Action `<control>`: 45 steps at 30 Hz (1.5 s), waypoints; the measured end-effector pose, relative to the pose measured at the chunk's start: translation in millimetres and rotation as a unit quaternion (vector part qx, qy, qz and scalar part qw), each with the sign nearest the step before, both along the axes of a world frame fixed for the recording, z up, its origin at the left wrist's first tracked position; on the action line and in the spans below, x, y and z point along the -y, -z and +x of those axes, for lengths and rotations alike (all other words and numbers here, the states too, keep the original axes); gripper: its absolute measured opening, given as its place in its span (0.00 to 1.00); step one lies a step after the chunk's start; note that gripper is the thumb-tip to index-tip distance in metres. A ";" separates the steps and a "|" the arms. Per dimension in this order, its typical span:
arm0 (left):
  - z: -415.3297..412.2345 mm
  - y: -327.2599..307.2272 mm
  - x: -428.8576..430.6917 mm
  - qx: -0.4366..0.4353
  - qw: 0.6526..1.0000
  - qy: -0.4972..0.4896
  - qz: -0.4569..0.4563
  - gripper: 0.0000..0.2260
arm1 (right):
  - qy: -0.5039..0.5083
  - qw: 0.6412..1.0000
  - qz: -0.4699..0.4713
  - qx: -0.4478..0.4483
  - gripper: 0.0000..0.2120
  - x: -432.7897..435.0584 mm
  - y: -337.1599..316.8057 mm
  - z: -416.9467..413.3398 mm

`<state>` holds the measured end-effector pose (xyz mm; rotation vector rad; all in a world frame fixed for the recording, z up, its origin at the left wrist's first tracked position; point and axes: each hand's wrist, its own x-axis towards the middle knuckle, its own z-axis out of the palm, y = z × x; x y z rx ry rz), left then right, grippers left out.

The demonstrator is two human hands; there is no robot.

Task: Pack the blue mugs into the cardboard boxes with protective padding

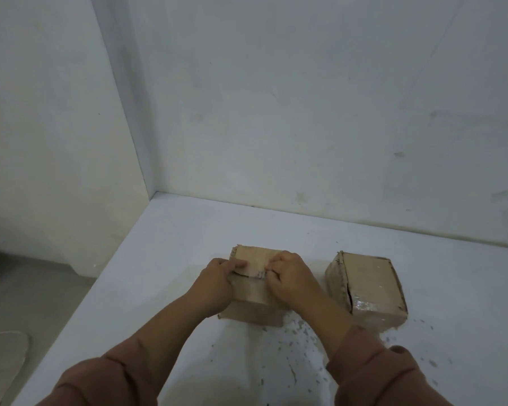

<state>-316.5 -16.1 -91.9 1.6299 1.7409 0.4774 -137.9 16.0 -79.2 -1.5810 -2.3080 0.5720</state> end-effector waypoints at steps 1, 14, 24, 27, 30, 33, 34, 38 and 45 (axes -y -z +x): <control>2.6 -0.6 -1.1 0.028 0.999 -0.024 -0.003 0.23 | 0.041 0.999 0.013 -0.018 0.13 3.9 3.5 -4.4; 19.9 17.2 -11.0 0.116 0.988 -0.102 0.014 0.15 | 0.194 0.959 -0.135 -0.156 0.23 11.0 18.9 -17.9; 20.3 22.7 -13.4 0.064 0.993 -0.092 0.038 0.13 | 0.174 0.963 -0.134 -0.158 0.20 10.0 20.1 -12.1; 21.0 26.2 -12.2 0.041 0.994 -0.083 0.052 0.12 | 0.174 0.962 -0.131 -0.164 0.23 12.5 22.7 -13.1; 21.5 26.3 -11.4 0.032 0.995 -0.078 0.054 0.12 | 0.181 0.960 -0.129 -0.172 0.20 12.4 23.1 -12.2; 21.3 26.1 -11.9 0.032 0.995 -0.078 0.053 0.12 | 0.184 0.957 -0.138 -0.175 0.19 11.0 23.0 -10.3; 21.3 25.5 -11.8 0.032 0.995 -0.078 0.050 0.12 | 0.183 0.957 -0.144 -0.175 0.19 11.0 22.2 -9.7; 20.5 19.9 -12.3 0.049 0.995 -0.075 0.035 0.11 | 0.171 0.956 -0.155 -0.182 0.19 13.4 17.8 -8.0; 18.3 -10.1 -17.2 0.067 0.993 -0.088 0.047 0.14 | 0.139 0.959 -0.146 -0.198 0.20 13.5 -1.2 8.6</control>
